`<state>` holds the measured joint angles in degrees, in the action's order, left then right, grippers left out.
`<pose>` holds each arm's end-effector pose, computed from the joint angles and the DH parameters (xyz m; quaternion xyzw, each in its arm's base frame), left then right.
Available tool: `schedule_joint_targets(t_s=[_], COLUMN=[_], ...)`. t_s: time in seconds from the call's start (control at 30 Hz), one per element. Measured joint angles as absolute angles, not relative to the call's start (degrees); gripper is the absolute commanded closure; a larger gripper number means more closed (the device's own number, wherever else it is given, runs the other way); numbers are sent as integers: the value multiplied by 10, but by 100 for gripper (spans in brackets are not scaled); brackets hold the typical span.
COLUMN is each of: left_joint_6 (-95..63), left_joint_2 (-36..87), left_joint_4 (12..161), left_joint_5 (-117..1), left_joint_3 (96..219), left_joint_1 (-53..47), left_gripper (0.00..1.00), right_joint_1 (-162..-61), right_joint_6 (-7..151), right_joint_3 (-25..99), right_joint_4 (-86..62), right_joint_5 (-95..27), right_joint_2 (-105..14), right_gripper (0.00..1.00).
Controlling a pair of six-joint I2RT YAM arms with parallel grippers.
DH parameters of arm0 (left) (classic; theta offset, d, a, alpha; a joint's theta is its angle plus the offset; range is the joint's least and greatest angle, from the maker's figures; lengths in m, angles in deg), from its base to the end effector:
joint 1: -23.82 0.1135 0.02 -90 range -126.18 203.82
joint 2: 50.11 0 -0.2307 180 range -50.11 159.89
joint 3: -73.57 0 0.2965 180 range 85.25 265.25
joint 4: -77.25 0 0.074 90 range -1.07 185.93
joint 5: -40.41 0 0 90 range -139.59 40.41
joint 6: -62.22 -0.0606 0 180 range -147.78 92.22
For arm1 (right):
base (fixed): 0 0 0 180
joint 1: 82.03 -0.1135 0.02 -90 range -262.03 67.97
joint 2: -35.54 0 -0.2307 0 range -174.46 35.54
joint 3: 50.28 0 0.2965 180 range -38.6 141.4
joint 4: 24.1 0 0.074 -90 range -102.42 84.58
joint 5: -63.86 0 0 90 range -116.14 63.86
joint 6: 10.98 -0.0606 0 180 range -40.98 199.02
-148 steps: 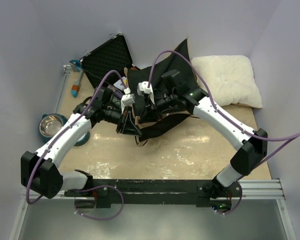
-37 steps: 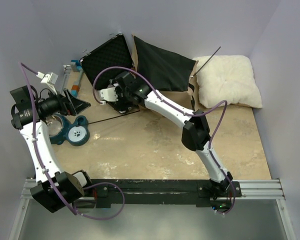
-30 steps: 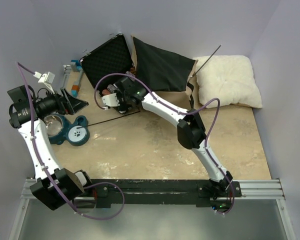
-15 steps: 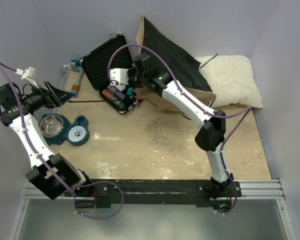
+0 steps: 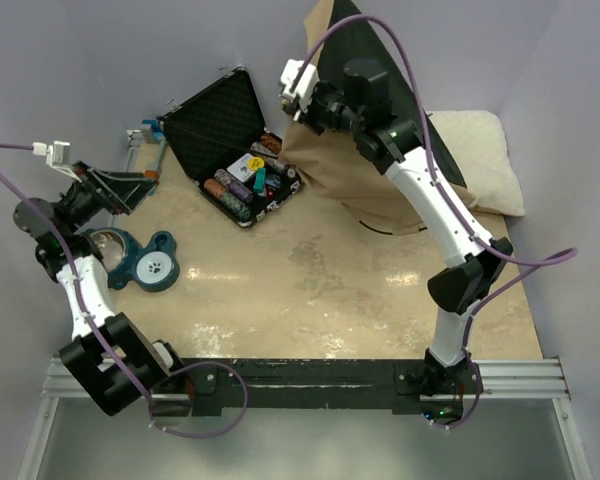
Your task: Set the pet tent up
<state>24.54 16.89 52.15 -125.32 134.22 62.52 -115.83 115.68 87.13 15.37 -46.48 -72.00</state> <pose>0.2777 0.1472 0.3217 0.0216 0.6782 -0.4311 0.5948 0.3835 0.2821 0.4593 -0.5268 0.5484 0.1190 0.6385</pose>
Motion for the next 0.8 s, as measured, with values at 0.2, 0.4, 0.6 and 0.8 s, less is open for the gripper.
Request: schedule_joint_targets(t_s=[0.2,0.4,0.6,0.8], left_joint_6=[545,580,581,565], left_joint_2=[191,162,146,134], left_joint_4=[249,185,173,163], left_joint_5=[-1222,-1175,-1139,-1122], left_joint_3=[1330,1359,1417,1440], left_joint_1=[490,418,412,404], left_gripper=[13,14,29,38], right_joint_1=[-1145,-1143,-1135,-1131], right_joint_6=[1061,1006,990,981], right_joint_3=[868,828,798,784], right_joint_4=[136,132,132,124], right_joint_5=[-513,-540,-546,-563], right_joint_2=[-715,-698,-668,-650], right_gripper=[100,100,100,100])
